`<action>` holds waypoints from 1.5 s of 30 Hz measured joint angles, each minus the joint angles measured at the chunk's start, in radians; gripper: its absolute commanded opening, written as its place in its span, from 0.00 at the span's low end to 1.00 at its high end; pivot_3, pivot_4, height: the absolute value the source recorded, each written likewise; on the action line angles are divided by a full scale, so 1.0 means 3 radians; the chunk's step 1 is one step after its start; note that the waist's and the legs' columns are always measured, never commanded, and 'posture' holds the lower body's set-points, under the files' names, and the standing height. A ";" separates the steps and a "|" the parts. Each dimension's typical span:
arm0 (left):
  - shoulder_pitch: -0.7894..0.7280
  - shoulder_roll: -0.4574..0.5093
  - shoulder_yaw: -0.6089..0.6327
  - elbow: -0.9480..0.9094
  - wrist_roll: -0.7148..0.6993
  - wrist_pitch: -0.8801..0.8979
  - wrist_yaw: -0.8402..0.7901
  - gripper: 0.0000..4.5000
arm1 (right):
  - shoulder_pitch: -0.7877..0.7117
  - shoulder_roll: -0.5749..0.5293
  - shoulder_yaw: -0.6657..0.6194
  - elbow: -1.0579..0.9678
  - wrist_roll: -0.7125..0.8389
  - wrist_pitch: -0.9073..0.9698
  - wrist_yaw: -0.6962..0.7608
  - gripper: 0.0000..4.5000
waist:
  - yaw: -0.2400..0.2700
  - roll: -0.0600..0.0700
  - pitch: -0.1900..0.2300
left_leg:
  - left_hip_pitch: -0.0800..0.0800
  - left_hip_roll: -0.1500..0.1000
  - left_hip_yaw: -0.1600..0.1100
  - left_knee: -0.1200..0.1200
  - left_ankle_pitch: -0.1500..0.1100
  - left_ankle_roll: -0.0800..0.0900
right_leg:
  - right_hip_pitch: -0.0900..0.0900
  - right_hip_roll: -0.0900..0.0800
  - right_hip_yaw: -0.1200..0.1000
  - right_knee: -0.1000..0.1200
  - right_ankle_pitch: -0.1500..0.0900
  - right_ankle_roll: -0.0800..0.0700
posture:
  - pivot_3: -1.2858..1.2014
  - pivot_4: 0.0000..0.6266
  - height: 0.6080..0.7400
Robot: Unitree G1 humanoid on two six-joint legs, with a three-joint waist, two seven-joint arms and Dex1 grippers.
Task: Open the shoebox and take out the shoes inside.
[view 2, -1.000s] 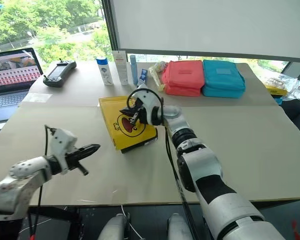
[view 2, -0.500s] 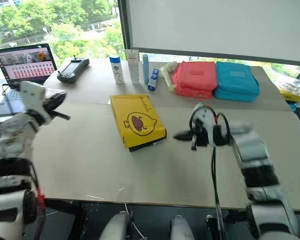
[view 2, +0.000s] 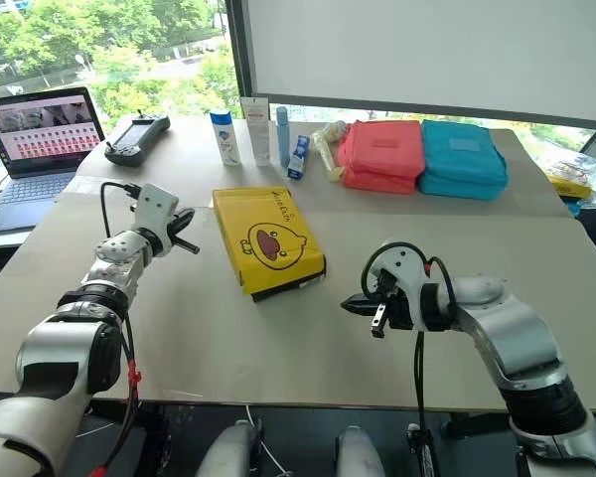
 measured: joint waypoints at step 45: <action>0.0615 0.0514 -0.0080 -0.1276 -0.0297 0.0023 -0.2676 0.00 | -0.0546 0.0612 0.0722 0.0857 0.0060 -0.0478 -0.0495 0.01 | -0.0093 -0.0001 0.0001 | 0.0000 0.0007 -0.0001 0.0009 0.0014 0.0022 | 0.0001 0.0002 -0.0002 0.0006 0.0007 -0.0010 | 0.52 0.24 0.81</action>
